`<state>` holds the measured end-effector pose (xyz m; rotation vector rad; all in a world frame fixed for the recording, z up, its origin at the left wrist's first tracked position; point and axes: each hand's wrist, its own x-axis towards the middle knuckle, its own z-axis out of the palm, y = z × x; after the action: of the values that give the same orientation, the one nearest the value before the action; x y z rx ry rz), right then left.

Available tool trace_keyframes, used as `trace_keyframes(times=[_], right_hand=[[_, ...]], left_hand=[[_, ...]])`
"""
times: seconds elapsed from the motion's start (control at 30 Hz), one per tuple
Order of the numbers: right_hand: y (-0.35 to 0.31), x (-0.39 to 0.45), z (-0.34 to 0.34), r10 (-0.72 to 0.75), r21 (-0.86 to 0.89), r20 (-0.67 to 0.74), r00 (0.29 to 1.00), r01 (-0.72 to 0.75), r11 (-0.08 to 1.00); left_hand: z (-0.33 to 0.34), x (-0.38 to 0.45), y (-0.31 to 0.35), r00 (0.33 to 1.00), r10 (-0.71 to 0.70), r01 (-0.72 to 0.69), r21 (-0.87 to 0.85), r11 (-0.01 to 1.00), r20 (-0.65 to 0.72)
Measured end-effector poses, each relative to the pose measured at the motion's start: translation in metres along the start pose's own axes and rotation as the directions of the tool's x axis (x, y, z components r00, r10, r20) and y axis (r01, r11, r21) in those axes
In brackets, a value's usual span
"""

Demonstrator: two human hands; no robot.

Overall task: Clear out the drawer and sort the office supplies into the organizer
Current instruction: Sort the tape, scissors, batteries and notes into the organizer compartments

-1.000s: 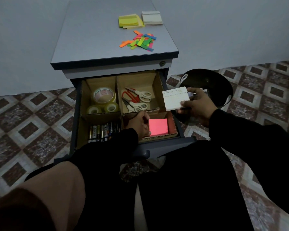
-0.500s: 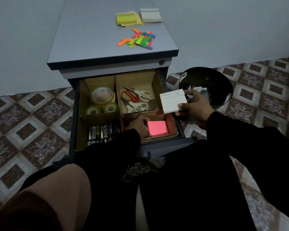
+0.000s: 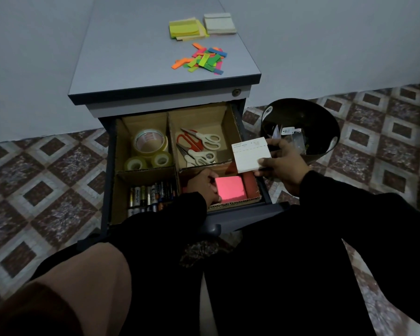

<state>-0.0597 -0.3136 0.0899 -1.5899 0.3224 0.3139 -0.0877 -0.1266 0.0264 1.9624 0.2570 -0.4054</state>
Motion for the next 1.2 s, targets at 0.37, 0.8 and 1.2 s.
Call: trace_keyframes(times=[0.37,0.8,1.2], right_hand=[[-0.001,0.0,0.001,0.003,0.004,0.007,1.0,-0.003,1.0],[0.0,-0.002,0.004,0.016,0.007,0.014,1.0,-0.016,1.0],[0.0,-0.01,0.005,0.018,0.021,0.015,1.0,-0.018,1.0]], left_hand=[[0.0,-0.001,0.001,0.999,0.043,-0.044,0.123,0.991,0.008],[0.001,0.001,-0.002,1.0,-0.001,-0.001,0.06,0.998,0.025],[-0.003,-0.002,0.0,0.992,-0.052,0.052,0.005,0.999,0.115]])
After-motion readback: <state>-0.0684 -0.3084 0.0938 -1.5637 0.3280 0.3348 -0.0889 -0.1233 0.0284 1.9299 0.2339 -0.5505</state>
